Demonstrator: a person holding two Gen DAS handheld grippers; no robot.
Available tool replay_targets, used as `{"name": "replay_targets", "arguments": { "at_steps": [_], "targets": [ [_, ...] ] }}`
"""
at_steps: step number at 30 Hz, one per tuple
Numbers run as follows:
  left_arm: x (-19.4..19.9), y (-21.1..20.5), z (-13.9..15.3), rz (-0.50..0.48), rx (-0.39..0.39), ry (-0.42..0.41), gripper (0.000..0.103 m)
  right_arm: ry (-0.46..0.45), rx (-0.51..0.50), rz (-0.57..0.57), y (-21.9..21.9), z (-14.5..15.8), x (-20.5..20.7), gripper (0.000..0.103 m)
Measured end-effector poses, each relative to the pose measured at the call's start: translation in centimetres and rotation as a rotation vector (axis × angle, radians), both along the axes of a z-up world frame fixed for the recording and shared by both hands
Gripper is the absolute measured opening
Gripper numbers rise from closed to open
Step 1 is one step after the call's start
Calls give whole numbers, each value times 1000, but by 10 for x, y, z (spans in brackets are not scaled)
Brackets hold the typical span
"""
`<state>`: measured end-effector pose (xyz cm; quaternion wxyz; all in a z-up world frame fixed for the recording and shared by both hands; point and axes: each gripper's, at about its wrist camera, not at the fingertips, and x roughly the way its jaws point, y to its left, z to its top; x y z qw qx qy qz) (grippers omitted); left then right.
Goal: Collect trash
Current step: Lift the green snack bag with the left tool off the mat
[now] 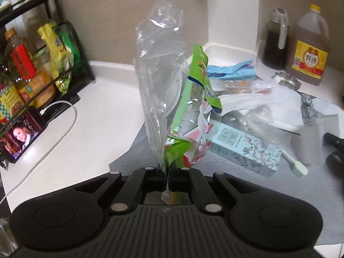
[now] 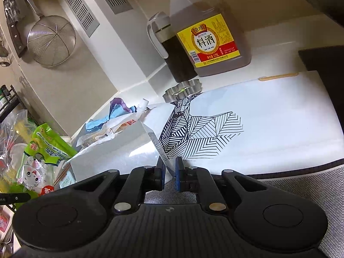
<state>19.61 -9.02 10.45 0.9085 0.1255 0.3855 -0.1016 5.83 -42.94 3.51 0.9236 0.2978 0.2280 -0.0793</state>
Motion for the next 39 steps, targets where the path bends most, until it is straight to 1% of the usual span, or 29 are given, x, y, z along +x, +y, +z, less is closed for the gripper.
{"name": "replay_targets", "arguments": {
  "at_steps": [4,8,12,13,15,17,18,20,22,24,27,29,31,32,34,36,37,39],
  "targets": [
    [4,14,-10,26,-23,26,3,3,4,0,0,0,0,14],
    [7,24,-20,42,-17,56,6,8,9,-2,0,0,1,14],
    [6,33,-19,36,-53,61,7,15,21,-1,-1,-1,2,14],
    [6,36,-17,35,-63,60,11,15,23,-1,-2,-2,2,14],
    [6,42,-12,33,-80,58,22,16,26,-1,-2,-2,2,14],
    [4,50,-4,40,-97,38,47,17,26,-1,-2,-2,2,14],
    [3,54,-1,43,-105,25,54,17,26,-1,-2,-2,3,14],
    [3,59,6,55,-111,2,73,18,25,-2,-1,-3,3,14],
    [4,64,11,62,-116,-5,82,19,23,-2,-1,-2,3,14],
    [8,65,14,67,-124,-3,84,16,26,1,-1,-3,3,16],
    [13,65,14,71,-126,6,86,3,34,15,0,-3,3,26],
    [14,64,15,74,-122,8,86,-3,31,26,2,-3,3,34],
    [12,64,19,66,-122,10,86,-7,28,33,3,-2,4,38],
    [8,64,22,55,-122,2,86,-8,27,34,3,-2,4,39],
    [-2,65,34,42,-115,-34,87,-9,29,31,3,-2,3,39],
    [-10,66,47,22,-117,-83,95,-11,38,29,2,-2,3,39],
    [-11,66,54,18,-116,-112,102,-13,41,27,1,-2,2,39],
    [-9,60,61,16,-100,-166,103,-16,42,28,2,-2,2,41]
  ]
}}
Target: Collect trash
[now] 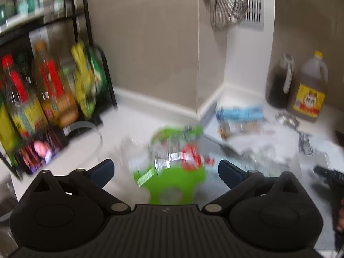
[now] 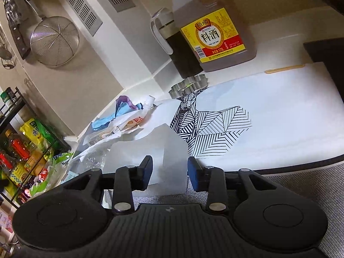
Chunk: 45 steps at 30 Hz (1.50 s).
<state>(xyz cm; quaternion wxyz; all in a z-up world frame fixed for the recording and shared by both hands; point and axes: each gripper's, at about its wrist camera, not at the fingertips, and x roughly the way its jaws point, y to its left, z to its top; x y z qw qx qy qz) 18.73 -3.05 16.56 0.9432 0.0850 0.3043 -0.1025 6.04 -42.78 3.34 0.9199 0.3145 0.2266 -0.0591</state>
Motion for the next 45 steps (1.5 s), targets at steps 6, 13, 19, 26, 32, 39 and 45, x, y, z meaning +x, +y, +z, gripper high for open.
{"name": "replay_targets", "arguments": {
  "at_steps": [6,13,19,26,32,39,45],
  "targets": [
    [49,-35,-22,-16,101,67,103,-27,-9,32,6,4,0,70],
    [80,-53,-61,-13,190,126,103,-33,-97,39,20,12,-1,90],
    [90,-49,-71,-15,179,153,103,-77,-184,87,39,22,-1,99],
    [95,-41,-72,-9,149,169,103,15,-248,165,61,25,5,101],
    [94,-41,-69,-30,134,159,103,-48,-314,350,103,33,-19,101],
    [95,-40,-71,-38,128,167,103,-9,-536,256,91,39,0,103],
    [96,-39,-69,-27,116,170,103,155,-355,78,55,23,32,103]
  ]
}}
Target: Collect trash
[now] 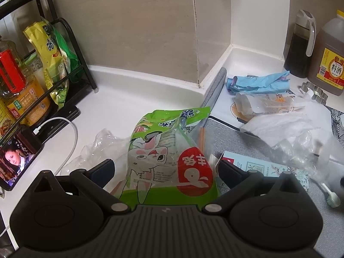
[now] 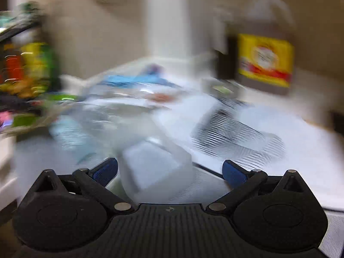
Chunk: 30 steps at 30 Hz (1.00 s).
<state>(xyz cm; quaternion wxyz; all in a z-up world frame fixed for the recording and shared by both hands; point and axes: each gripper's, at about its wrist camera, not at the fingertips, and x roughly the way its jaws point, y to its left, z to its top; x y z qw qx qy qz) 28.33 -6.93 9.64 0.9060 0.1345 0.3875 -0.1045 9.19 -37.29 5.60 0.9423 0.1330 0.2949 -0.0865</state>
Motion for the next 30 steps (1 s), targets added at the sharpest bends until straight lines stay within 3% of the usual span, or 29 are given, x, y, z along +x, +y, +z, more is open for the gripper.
{"name": "replay_targets", "arguments": {
  "at_steps": [3,9,15,22,24,25,26,28,30],
  "targets": [
    [0,0,2,-8,-3,0,103,-1,17,-72,-8,-4,-4,103],
    [-1,-3,2,-27,-6,6,103,0,-115,64,7,4,7,103],
    [0,-6,1,-53,-1,14,103,102,-258,214,15,6,38,103],
    [5,-5,-3,-57,15,24,103,114,-192,264,12,-6,45,103],
    [6,-7,-4,-52,29,28,93,95,-181,256,11,-7,44,102],
    [7,-7,-4,-38,41,32,63,80,-184,240,11,-7,42,93],
    [8,-6,-2,-15,49,39,31,59,-185,231,10,-5,39,76],
    [7,2,5,20,3,44,27,38,-169,213,11,-1,34,65],
    [1,9,15,31,-33,19,24,9,-194,199,17,2,25,64]
  ]
}}
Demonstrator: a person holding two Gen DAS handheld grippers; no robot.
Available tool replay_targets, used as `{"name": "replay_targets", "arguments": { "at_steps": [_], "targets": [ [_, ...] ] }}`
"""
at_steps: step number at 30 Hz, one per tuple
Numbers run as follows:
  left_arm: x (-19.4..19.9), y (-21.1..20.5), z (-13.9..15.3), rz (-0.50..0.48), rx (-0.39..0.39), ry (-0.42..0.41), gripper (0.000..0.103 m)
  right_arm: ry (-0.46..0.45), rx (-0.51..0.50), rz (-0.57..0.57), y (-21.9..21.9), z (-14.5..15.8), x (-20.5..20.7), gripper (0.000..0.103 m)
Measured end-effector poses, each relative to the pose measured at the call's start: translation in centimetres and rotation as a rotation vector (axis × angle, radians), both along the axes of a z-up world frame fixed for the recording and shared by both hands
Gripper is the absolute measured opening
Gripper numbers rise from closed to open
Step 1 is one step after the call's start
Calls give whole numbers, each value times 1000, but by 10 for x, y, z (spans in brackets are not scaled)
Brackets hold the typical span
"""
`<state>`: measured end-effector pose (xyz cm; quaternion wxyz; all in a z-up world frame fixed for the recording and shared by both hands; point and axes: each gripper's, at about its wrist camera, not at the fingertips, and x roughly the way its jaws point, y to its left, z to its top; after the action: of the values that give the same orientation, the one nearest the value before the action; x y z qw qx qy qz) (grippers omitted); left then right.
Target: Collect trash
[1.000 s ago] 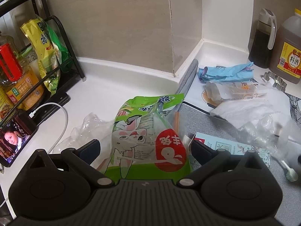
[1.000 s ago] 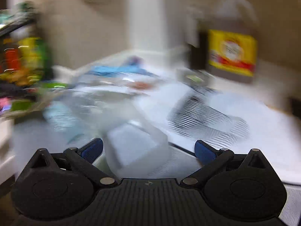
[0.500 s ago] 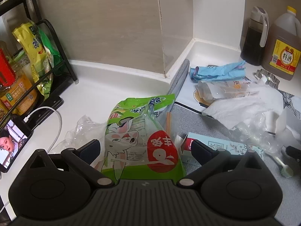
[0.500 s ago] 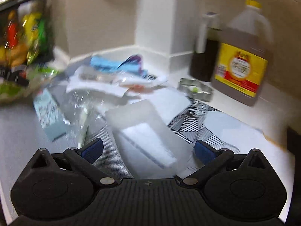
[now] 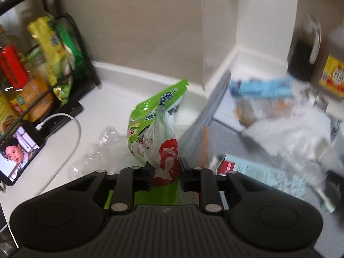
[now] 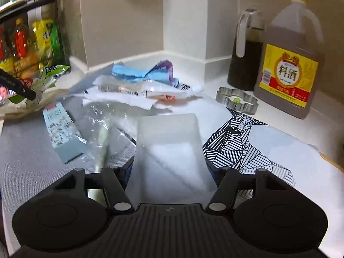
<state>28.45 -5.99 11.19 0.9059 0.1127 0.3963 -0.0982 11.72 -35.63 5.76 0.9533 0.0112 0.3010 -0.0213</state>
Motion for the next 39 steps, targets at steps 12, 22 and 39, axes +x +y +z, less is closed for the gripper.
{"name": "replay_targets", "arguments": {
  "at_steps": [12,22,39],
  "targets": [
    [-127,28,49,-70,-51,-192,22,-234,-31,-140,26,40,-84,64],
    [-261,70,4,-120,-61,-138,22,-265,74,-28,86,57,-191,65],
    [-401,114,-83,-94,-26,-29,22,-16,93,205,214,4,-273,65]
  ]
}}
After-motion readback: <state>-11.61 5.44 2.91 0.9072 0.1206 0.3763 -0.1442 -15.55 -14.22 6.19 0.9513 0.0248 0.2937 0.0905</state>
